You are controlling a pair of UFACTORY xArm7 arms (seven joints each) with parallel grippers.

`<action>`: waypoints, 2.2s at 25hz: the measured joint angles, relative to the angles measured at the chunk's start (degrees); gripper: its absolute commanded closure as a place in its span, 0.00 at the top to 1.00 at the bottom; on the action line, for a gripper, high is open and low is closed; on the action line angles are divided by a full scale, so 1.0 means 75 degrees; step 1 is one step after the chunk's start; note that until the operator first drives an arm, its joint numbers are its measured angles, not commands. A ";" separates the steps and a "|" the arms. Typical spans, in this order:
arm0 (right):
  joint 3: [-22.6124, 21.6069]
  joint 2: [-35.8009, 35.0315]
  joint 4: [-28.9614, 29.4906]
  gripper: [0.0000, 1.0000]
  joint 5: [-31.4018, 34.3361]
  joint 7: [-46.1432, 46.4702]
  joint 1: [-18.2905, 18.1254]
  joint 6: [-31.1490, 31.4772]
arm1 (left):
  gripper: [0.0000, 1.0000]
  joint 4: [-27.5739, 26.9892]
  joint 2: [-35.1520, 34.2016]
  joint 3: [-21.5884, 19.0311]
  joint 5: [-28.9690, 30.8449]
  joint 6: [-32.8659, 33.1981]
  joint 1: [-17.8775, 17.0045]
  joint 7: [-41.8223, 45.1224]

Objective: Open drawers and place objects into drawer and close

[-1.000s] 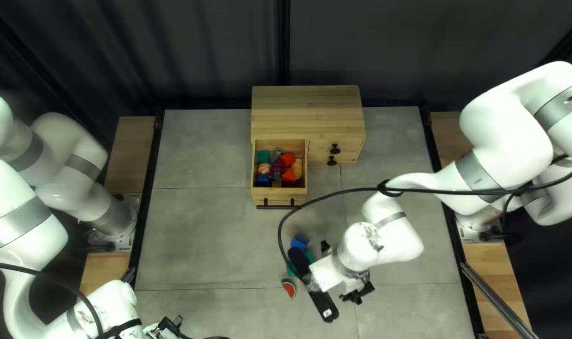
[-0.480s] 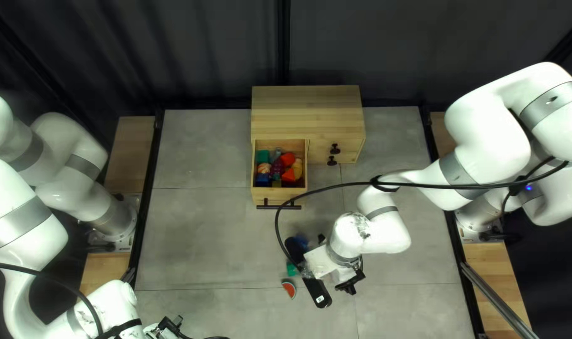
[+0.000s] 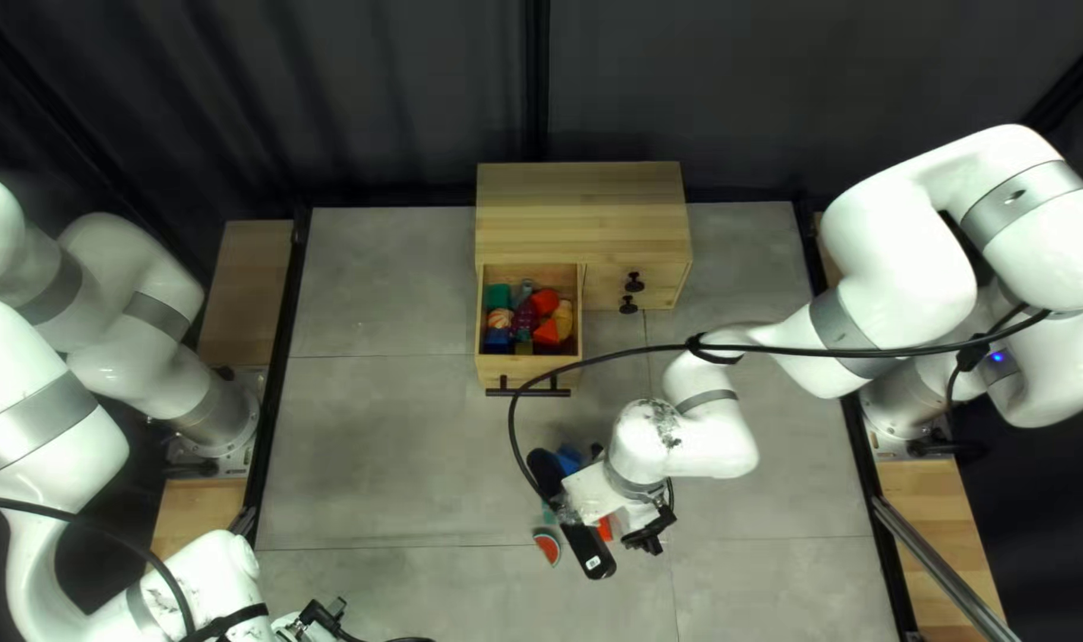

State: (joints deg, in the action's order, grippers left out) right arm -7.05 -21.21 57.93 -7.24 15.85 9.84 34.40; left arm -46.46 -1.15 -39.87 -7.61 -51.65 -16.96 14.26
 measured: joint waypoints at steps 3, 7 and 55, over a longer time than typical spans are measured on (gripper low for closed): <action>0.0022 -0.0134 0.0260 1.00 0.0062 0.0016 0.0010 0.0118 | 1.00 0.0000 0.0000 0.0000 0.0000 0.0000 0.0000 0.0000; 0.0031 -0.0280 0.0478 1.00 0.0113 0.0024 0.0031 0.0159 | 1.00 0.0000 0.0000 0.0000 0.0000 0.0000 0.0000 0.0000; 0.1281 0.1837 0.1437 0.01 0.2230 -0.1969 0.0337 0.4001 | 1.00 0.0000 0.0000 0.0000 0.0000 0.0000 0.0000 0.0000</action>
State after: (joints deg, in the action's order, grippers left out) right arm 2.55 -7.43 68.71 9.48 1.08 12.36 64.41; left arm -46.46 -1.15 -39.87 -7.61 -51.65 -16.96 14.26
